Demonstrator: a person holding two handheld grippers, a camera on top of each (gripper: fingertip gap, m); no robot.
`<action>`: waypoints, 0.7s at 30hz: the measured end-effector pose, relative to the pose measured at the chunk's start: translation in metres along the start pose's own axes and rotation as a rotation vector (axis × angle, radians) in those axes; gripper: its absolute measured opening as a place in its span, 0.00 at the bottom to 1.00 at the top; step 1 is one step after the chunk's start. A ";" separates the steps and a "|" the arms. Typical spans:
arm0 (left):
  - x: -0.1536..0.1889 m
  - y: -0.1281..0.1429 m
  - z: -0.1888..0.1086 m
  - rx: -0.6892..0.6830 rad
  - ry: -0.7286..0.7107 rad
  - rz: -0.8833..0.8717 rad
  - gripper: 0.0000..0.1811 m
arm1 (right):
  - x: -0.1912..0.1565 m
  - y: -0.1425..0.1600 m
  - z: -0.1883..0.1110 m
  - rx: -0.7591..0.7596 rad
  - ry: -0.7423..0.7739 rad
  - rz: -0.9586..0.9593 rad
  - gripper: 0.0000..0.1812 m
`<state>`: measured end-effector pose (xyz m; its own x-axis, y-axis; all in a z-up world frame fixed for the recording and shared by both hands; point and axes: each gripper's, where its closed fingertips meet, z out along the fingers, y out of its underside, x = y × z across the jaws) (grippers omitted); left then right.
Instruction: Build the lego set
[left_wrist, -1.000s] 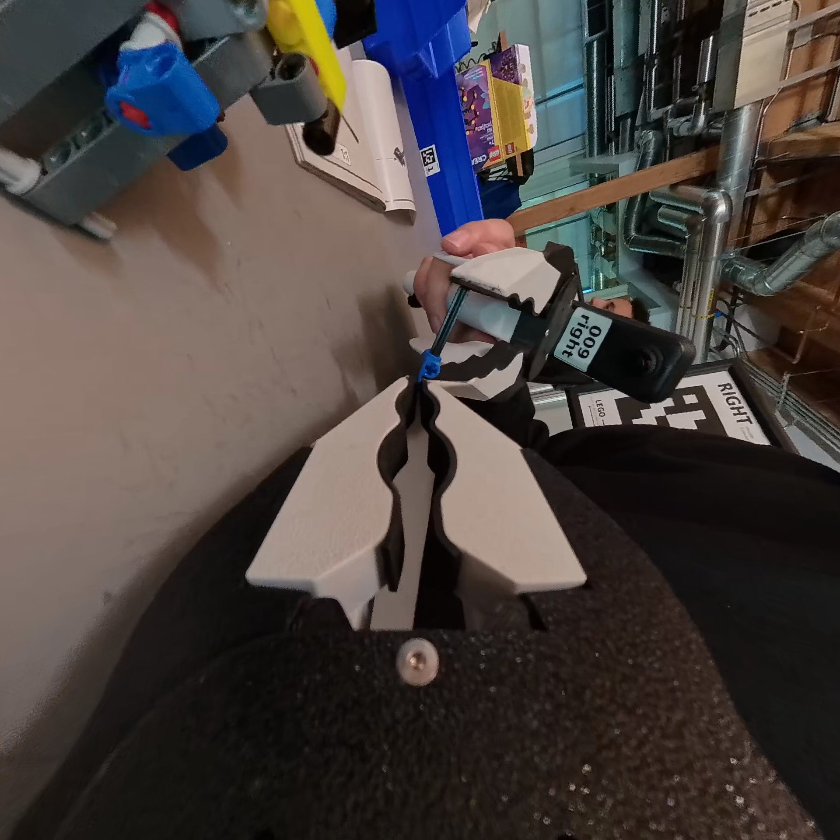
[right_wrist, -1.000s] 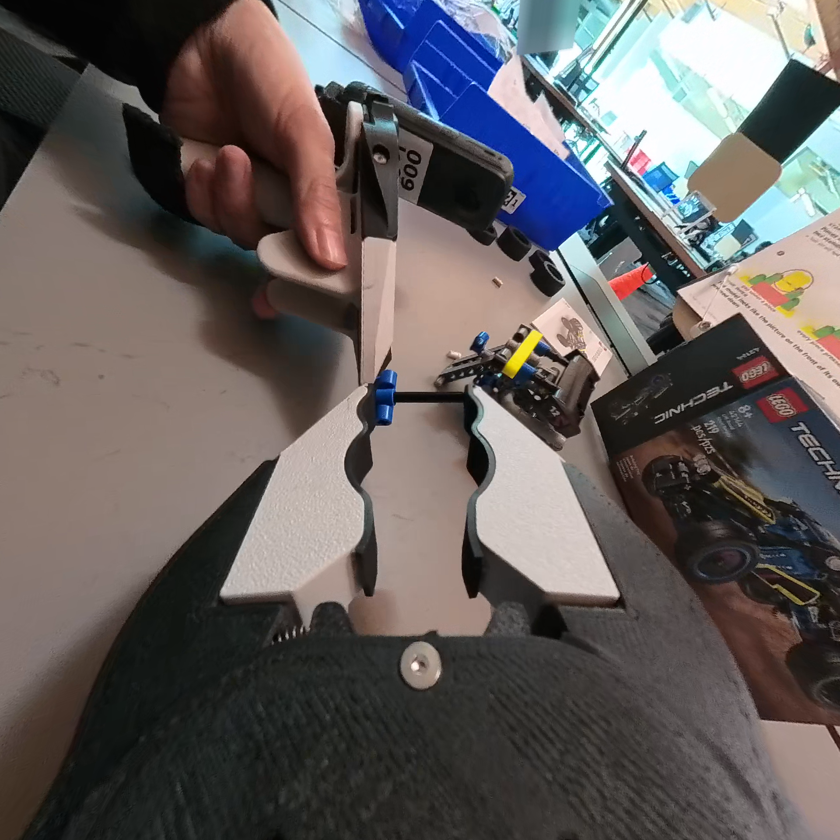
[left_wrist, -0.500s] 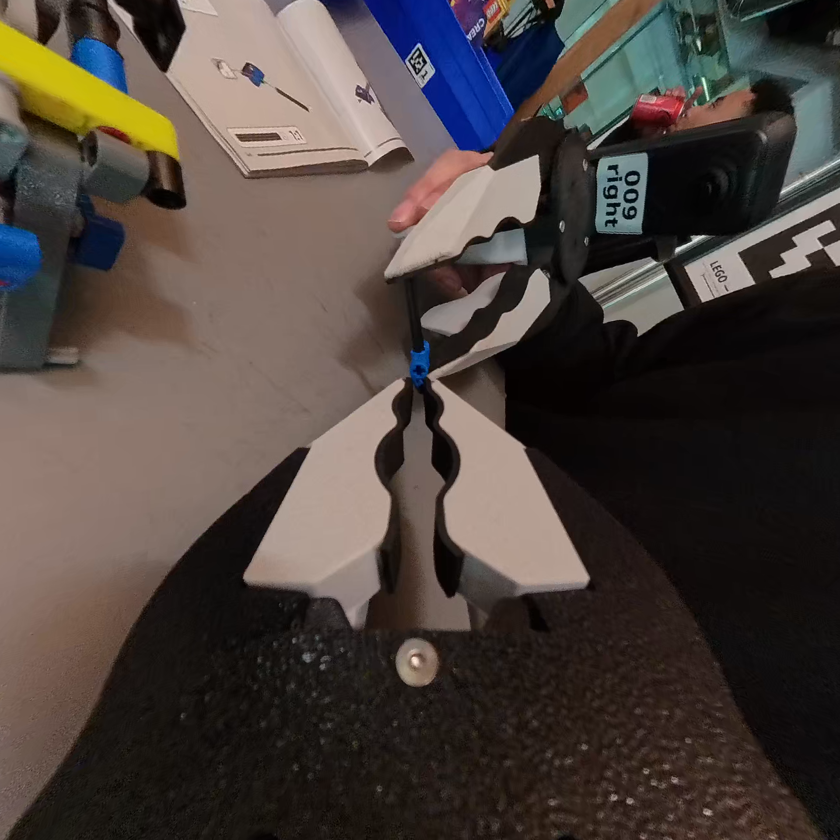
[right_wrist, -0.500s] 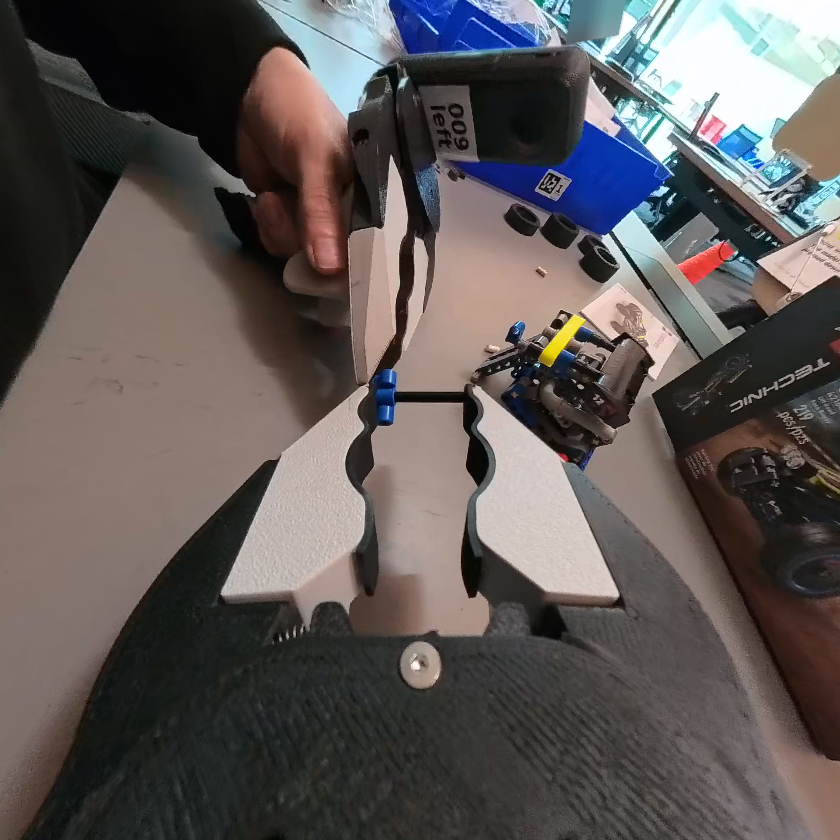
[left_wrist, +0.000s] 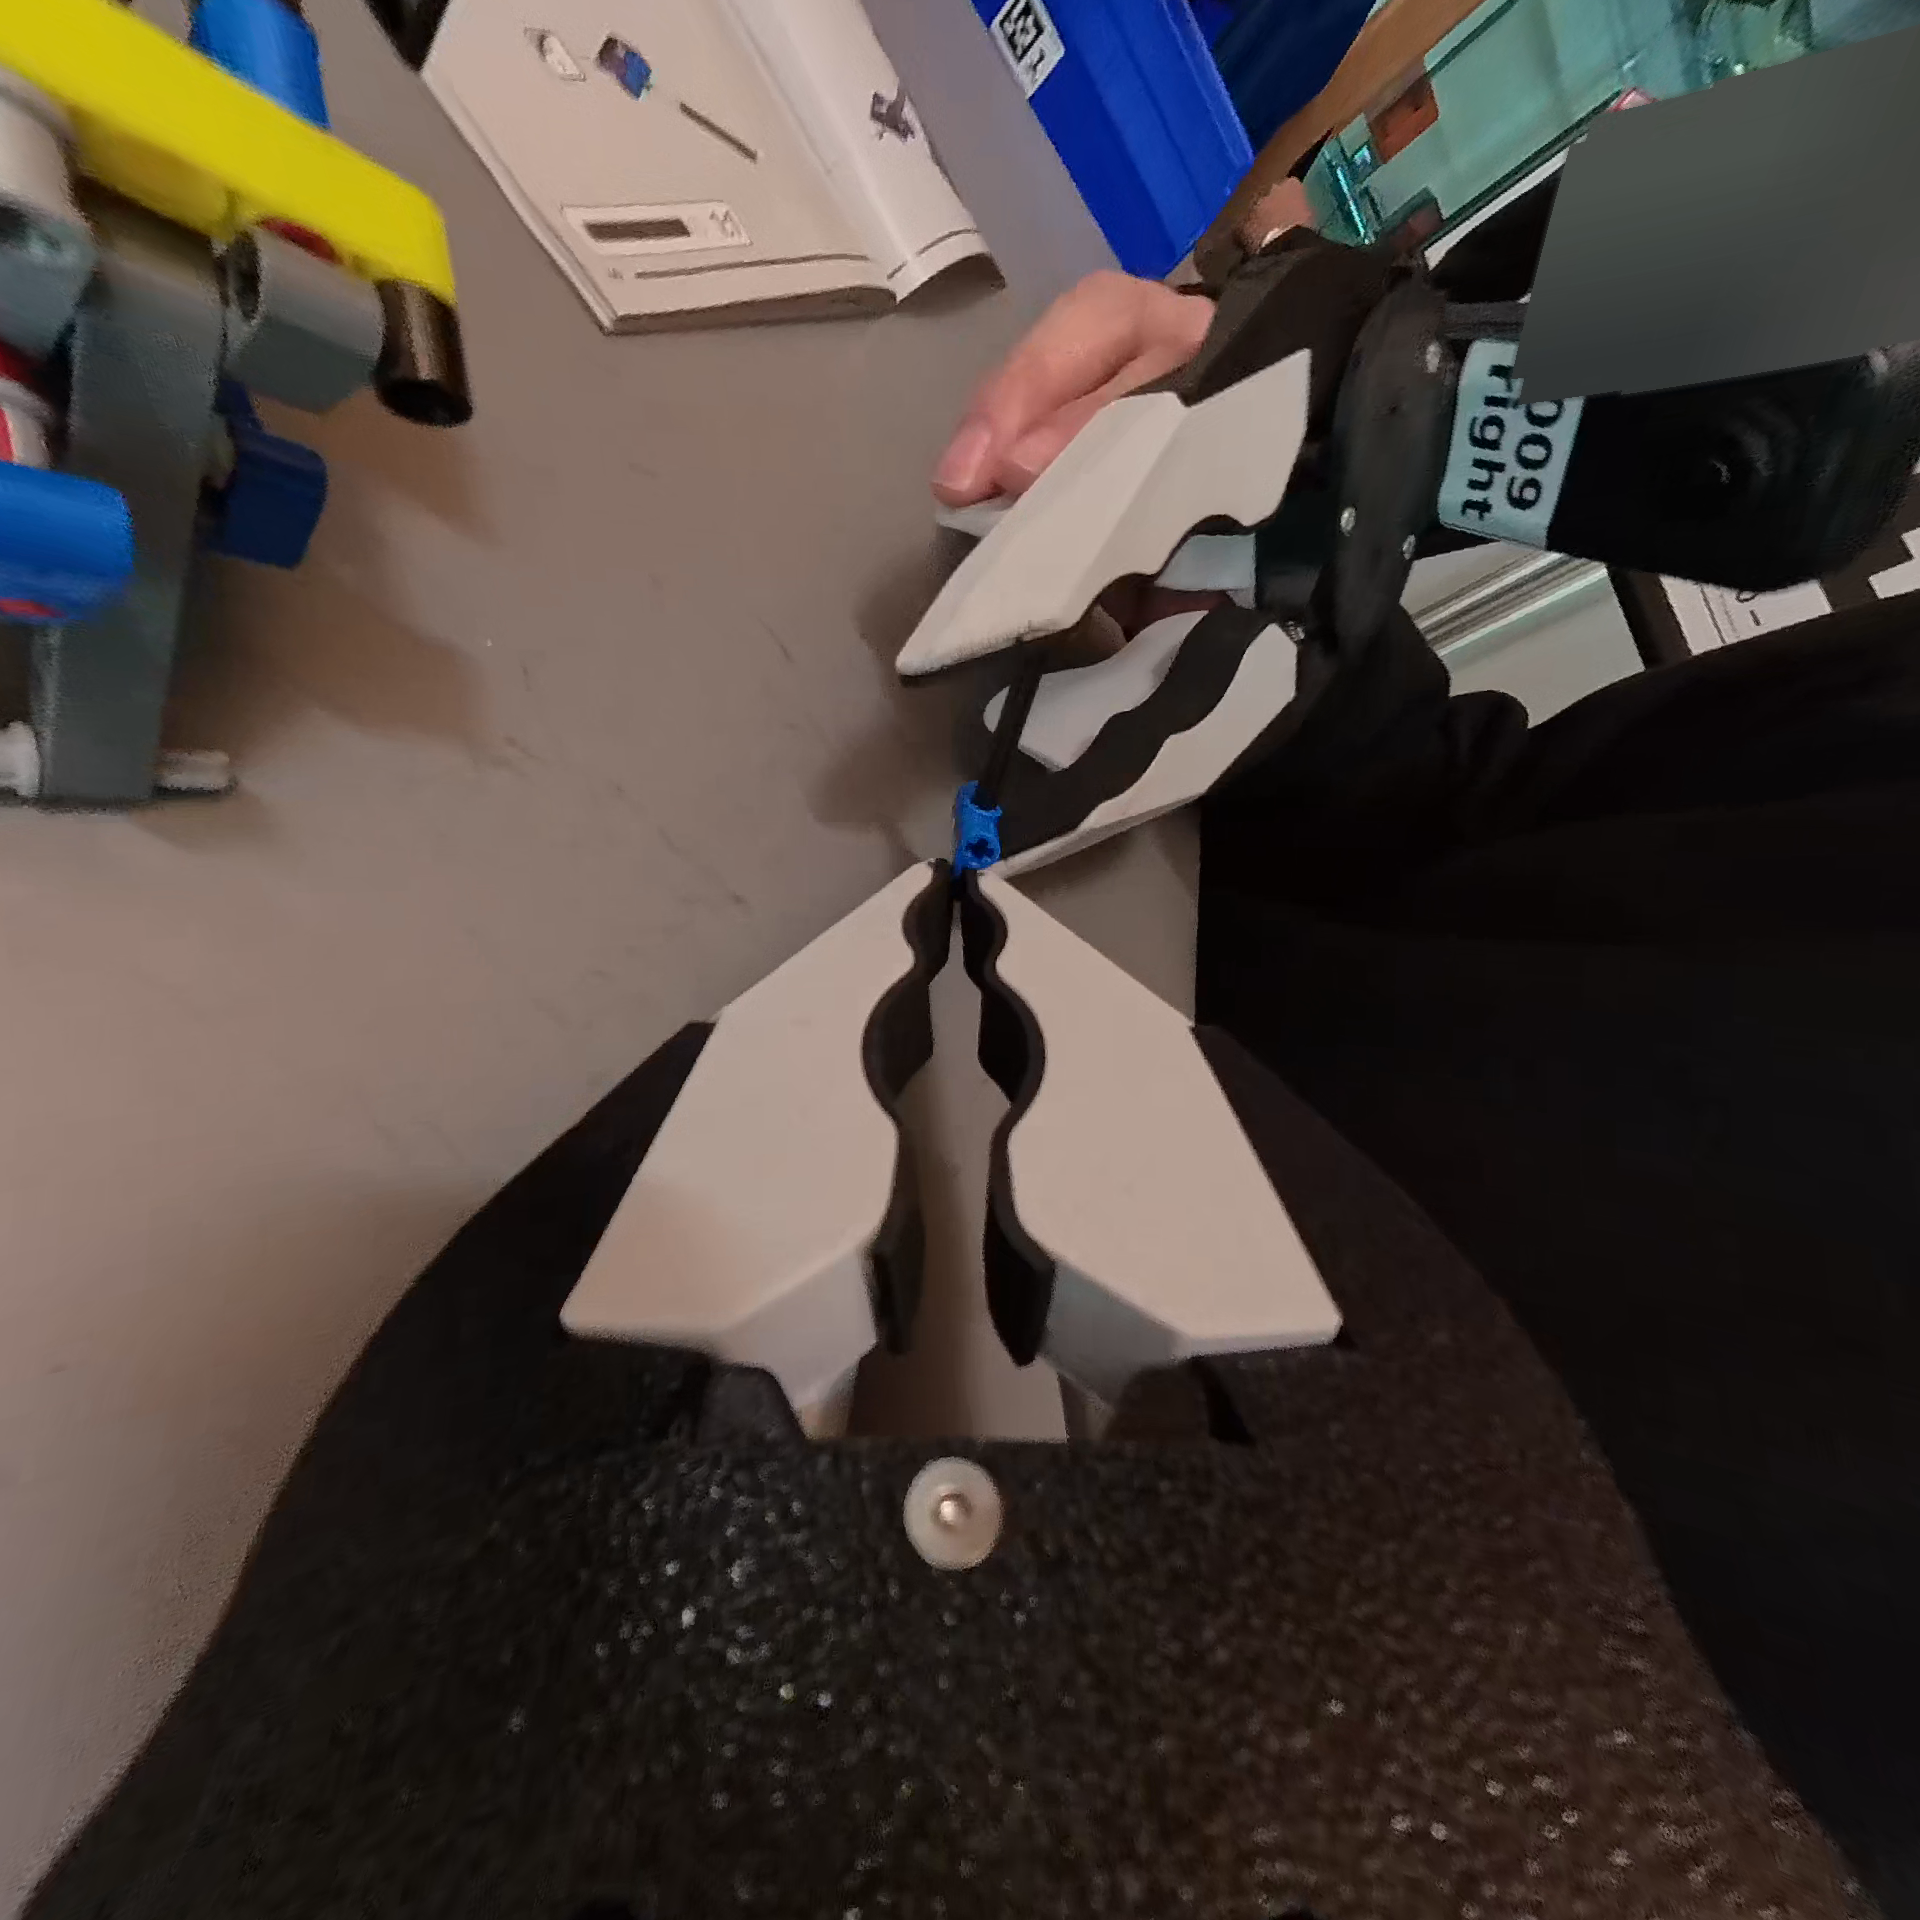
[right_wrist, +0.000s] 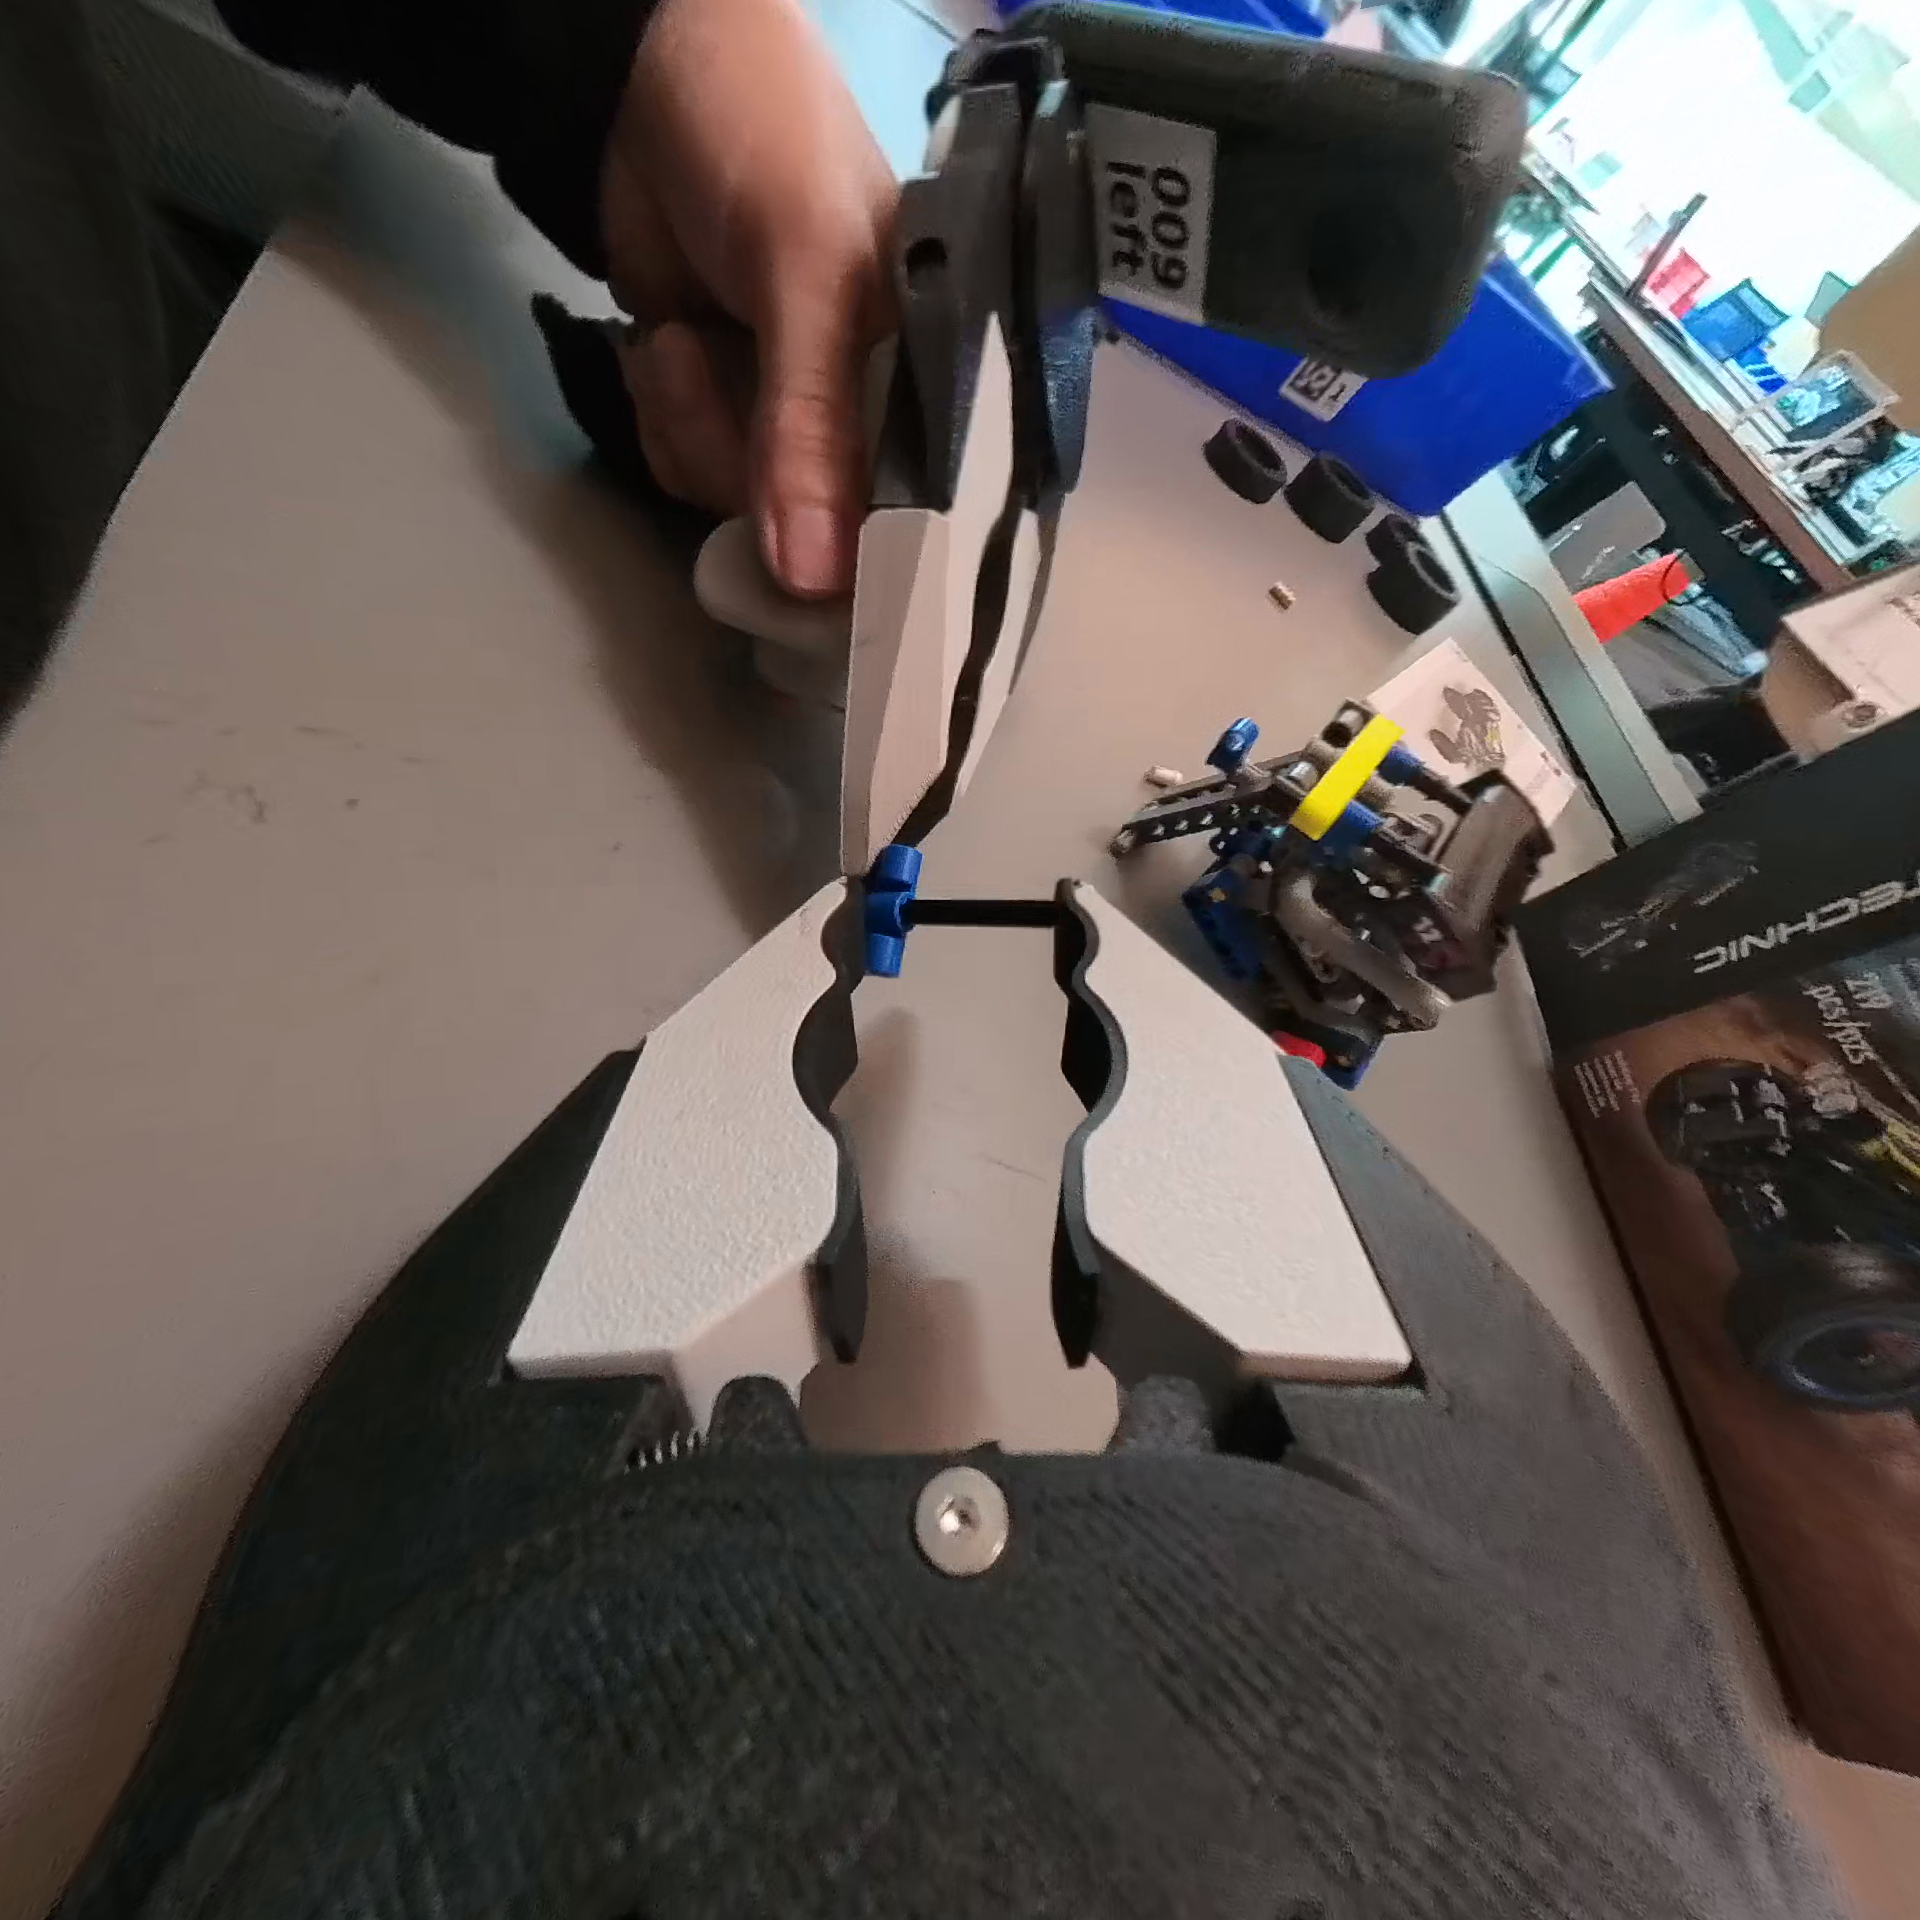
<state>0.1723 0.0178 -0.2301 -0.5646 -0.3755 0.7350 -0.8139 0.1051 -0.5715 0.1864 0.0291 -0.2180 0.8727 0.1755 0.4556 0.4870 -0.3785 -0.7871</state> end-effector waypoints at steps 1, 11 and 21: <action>-0.001 0.002 0.000 -0.013 0.002 -0.018 0.00 | -0.001 0.001 0.001 -0.007 -0.009 0.004 0.19; -0.005 -0.001 -0.001 0.033 0.070 -0.222 0.00 | 0.012 0.004 0.003 -0.023 0.053 0.044 0.26; -0.008 -0.004 -0.003 0.063 0.088 -0.308 0.00 | 0.010 0.003 0.005 -0.024 0.093 -0.100 0.21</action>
<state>0.1795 0.0228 -0.2328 -0.3046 -0.2997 0.9041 -0.9399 -0.0594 -0.3364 0.1966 0.0339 -0.2175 0.8124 0.1288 0.5686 0.5694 -0.3854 -0.7262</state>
